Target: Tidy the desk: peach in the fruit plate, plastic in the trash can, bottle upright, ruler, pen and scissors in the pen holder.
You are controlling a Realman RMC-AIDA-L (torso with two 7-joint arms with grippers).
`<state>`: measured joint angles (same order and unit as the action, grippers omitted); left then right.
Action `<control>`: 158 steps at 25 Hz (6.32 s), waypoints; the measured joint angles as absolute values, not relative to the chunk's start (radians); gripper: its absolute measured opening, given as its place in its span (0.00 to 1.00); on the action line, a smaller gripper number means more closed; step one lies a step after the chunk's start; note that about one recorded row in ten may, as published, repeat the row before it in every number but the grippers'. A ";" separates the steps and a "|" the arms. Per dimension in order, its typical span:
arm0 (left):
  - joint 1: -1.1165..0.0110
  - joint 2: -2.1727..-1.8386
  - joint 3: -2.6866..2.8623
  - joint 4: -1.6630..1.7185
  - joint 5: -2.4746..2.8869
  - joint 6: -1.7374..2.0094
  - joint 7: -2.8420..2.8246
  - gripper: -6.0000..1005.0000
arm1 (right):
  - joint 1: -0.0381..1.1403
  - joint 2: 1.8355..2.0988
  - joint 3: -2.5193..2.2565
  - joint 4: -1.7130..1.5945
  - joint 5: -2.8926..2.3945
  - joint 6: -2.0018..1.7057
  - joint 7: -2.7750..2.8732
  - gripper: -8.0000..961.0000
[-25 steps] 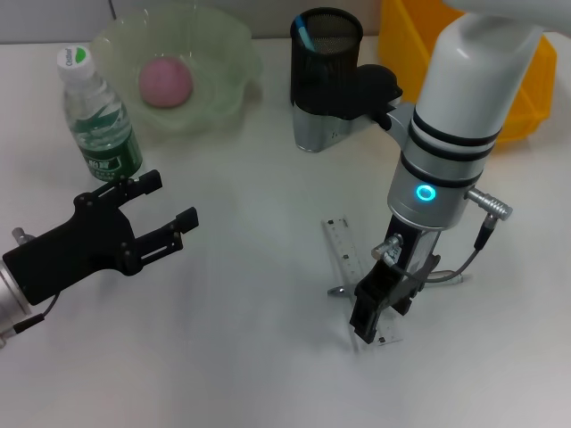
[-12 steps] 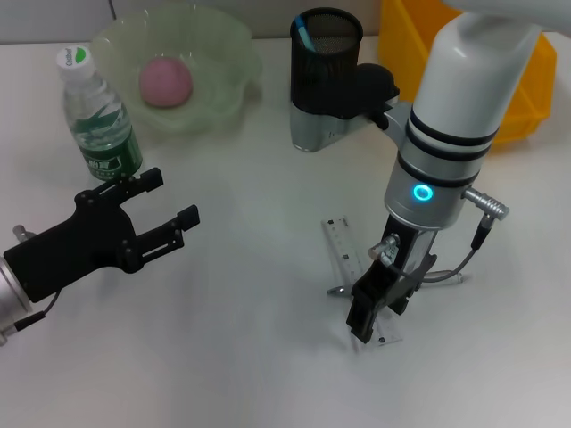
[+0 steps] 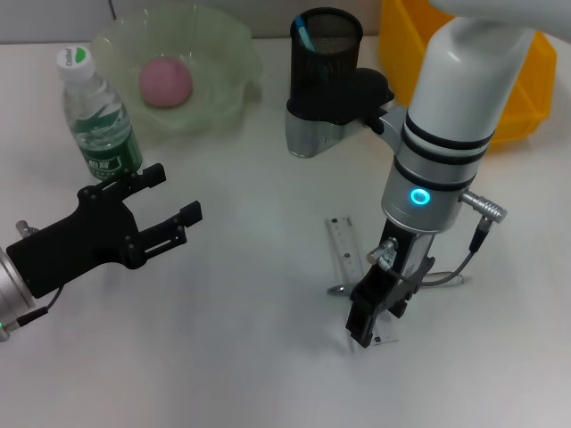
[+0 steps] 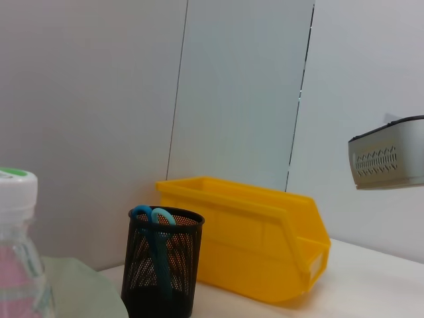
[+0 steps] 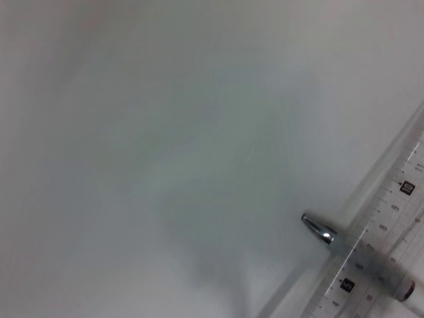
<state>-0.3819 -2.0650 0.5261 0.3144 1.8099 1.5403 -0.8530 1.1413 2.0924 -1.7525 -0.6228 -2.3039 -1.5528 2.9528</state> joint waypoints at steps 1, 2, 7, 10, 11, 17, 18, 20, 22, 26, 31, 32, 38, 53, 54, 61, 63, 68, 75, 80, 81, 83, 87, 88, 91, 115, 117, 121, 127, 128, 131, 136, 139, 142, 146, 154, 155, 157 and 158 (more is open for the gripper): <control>-0.383 -2.065 0.526 0.314 1.810 1.539 -0.853 0.78 | 1.141 2.092 -1.753 -0.623 -2.304 -1.552 2.953 0.67; -0.383 -2.065 0.526 0.314 1.810 1.539 -0.853 0.78 | 1.141 2.092 -1.753 -0.623 -2.304 -1.551 2.953 0.67; -0.385 -2.065 0.526 0.320 1.809 1.537 -0.853 0.78 | 1.141 2.092 -1.752 -0.623 -2.308 -1.548 2.953 0.66; -0.386 -2.065 0.526 0.322 1.809 1.536 -0.854 0.78 | 1.142 2.092 -1.752 -0.623 -2.308 -1.548 2.952 0.67; -0.386 -2.065 0.526 0.322 1.809 1.536 -0.854 0.78 | 1.142 2.092 -1.752 -0.623 -2.307 -1.548 2.952 0.67; -0.388 -2.065 0.526 0.322 1.808 1.535 -0.854 0.78 | 1.143 2.092 -1.752 -0.619 -2.307 -1.548 2.951 0.67; -0.388 -2.065 0.526 0.322 1.808 1.535 -0.854 0.78 | 1.143 2.092 -1.752 -0.615 -2.306 -1.548 2.951 0.67; -0.388 -2.065 0.526 0.322 1.808 1.535 -0.854 0.78 | 1.143 2.092 -1.752 -0.610 -2.305 -1.546 2.952 0.67; -0.389 -2.065 0.526 0.322 1.808 1.535 -0.854 0.78 | 1.144 2.092 -1.750 -0.604 -2.304 -1.544 2.952 0.67; -0.390 -2.064 0.526 0.322 1.808 1.536 -0.854 0.78 | 1.144 2.092 -1.742 -0.597 -2.303 -1.537 2.954 0.67; -0.390 -2.062 0.526 0.326 1.809 1.541 -0.856 0.78 | 1.150 2.092 -1.735 -0.585 -2.302 -1.531 2.957 0.67; -0.390 -2.062 0.526 0.327 1.808 1.541 -0.857 0.78 | 1.153 2.092 -1.730 -0.576 -2.301 -1.528 2.957 0.67; -0.388 -2.062 0.526 0.345 1.809 1.542 -0.869 0.78 | 1.168 2.092 -1.705 -0.545 -2.289 -1.520 2.958 0.67; -0.389 -2.061 0.527 0.371 1.809 1.543 -0.881 0.78 | 1.156 2.092 -1.705 -0.572 -2.293 -1.544 2.958 0.67; -0.388 -2.061 0.527 0.372 1.809 1.543 -0.882 0.78 | 1.144 2.091 -1.705 -0.597 -2.298 -1.562 2.958 0.67; -0.388 -2.062 0.526 0.375 1.809 1.544 -0.893 0.78 | 1.065 2.083 -1.692 -0.744 -2.357 -1.619 2.954 0.66; -0.388 -2.062 0.526 0.375 1.809 1.544 -0.893 0.78 | 1.038 2.081 -1.665 -0.800 -2.384 -1.642 2.936 0.66; -0.388 -2.062 0.525 0.377 1.809 1.545 -0.896 0.78 | 0.965 2.080 -1.497 -0.935 -2.462 -1.688 2.745 0.66; -0.383 -2.062 0.525 0.389 1.809 1.555 -0.917 0.78 | 0.931 2.077 -1.277 -0.963 -2.457 -1.746 2.284 0.66; -0.387 -2.062 0.530 0.390 1.810 1.558 -0.911 0.78 | 0.926 2.077 -1.260 -0.938 -2.450 -1.720 1.969 0.66; -0.387 -2.061 0.531 0.391 1.812 1.556 -0.910 0.78 | 0.928 2.077 -1.261 -0.932 -2.449 -1.719 1.917 0.66; -0.387 -2.061 0.534 0.396 1.815 1.552 -0.908 0.78 | 0.931 2.078 -1.265 -0.925 -2.449 -1.723 1.805 0.66; -0.386 -2.061 0.541 0.402 1.823 1.549 -0.909 0.78 | 0.928 2.071 -1.267 -0.914 -2.462 -1.733 1.567 0.66; -0.382 -2.064 0.541 0.402 1.827 1.548 -0.917 0.78 | 0.928 2.068 -1.268 -0.915 -2.469 -1.742 1.518 0.66; -0.372 -2.066 0.525 0.396 1.814 1.542 -0.918 0.78 | 0.929 2.066 -1.271 -0.930 -2.503 -1.772 1.371 0.67; -0.326 -2.066 0.525 0.390 1.816 1.499 -0.943 0.78 | 0.930 2.088 -1.509 -0.969 -2.471 -1.688 0.830 0.67; -0.320 -2.067 0.524 0.390 1.814 1.506 -0.940 0.78 | 0.931 2.088 -1.524 -0.964 -2.459 -1.672 0.805 0.67; -0.316 -2.066 0.519 0.390 1.812 1.524 -0.937 0.78 | 0.927 2.088 -1.553 -0.962 -2.444 -1.647 0.767 0.67; -0.316 -2.063 0.524 0.393 1.814 1.530 -0.937 0.78 | 0.927 2.088 -1.609 -0.958 -2.432 -1.638 0.736 0.66; -0.316 -2.062 0.524 0.394 1.815 1.531 -0.937 0.78 | 0.927 2.088 -1.616 -0.959 -2.431 -1.637 0.735 0.66; -0.316 -2.061 0.524 0.396 1.815 1.531 -0.937 0.78 | 0.930 2.088 -1.621 -0.959 -2.430 -1.633 0.725 0.66; -0.316 -2.061 0.524 0.397 1.816 1.531 -0.936 0.78 | 0.931 2.089 -1.636 -0.950 -2.417 -1.608 0.697 0.67; -0.316 -2.062 0.523 0.397 1.816 1.531 -0.937 0.78 | 0.936 2.089 -1.637 -0.938 -2.410 -1.598 0.685 0.67; -0.316 -2.062 0.523 0.397 1.816 1.530 -0.938 0.78 | 0.948 2.090 -1.639 -0.915 -2.402 -1.585 0.667 0.67; -0.316 -2.062 0.523 0.397 1.816 1.531 -0.942 0.78 | 0.968 2.091 -1.646 -0.879 -2.393 -1.571 0.652 0.67; -0.319 -2.062 0.523 0.398 1.816 1.531 -0.949 0.78 | 1.002 2.091 -1.646 -0.820 -2.386 -1.568 0.642 0.66; -0.319 -2.062 0.523 0.398 1.816 1.531 -0.949 0.78 | 1.002 2.091 -1.646 -0.820 -2.386 -1.568 0.642 0.66; -0.319 -2.062 0.523 0.399 1.816 1.532 -0.950 0.78 | 1.006 2.091 -1.646 -0.813 -2.384 -1.568 0.635 0.66; -0.319 -2.061 0.523 0.399 1.816 1.532 -0.951 0.78 | 1.007 2.091 -1.646 -0.810 -2.383 -1.567 0.631 0.67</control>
